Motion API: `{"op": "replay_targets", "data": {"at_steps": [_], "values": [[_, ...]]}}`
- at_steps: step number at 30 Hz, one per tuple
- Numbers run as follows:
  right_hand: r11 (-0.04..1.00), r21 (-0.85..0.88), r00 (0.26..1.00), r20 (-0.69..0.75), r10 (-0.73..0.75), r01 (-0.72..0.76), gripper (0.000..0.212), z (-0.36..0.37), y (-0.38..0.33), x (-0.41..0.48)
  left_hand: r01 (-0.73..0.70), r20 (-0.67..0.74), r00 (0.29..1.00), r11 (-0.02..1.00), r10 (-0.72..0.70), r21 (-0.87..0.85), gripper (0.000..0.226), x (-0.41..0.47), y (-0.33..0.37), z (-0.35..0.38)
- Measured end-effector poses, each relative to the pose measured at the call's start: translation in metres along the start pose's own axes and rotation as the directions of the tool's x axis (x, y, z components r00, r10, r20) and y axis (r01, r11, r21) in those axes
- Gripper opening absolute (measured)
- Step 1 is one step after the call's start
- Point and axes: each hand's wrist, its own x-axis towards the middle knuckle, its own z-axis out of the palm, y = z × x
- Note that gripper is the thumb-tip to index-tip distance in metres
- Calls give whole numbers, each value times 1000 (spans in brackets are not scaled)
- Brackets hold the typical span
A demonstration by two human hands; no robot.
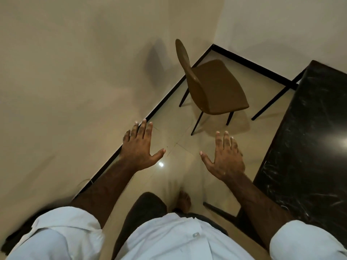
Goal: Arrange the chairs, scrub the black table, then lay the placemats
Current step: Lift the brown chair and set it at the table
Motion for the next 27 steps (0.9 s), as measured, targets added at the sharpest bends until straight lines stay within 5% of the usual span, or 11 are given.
{"op": "replay_targets", "data": {"at_steps": [17, 27], "values": [[952, 112, 958, -15, 287, -284, 113, -84, -40, 240, -276, 32, 961, 958, 275, 77, 124, 354, -35, -109], [880, 222, 906, 49, 419, -419, 109, -102, -1, 326, -309, 68, 950, 948, 304, 81, 123, 546, 29, -168]]}}
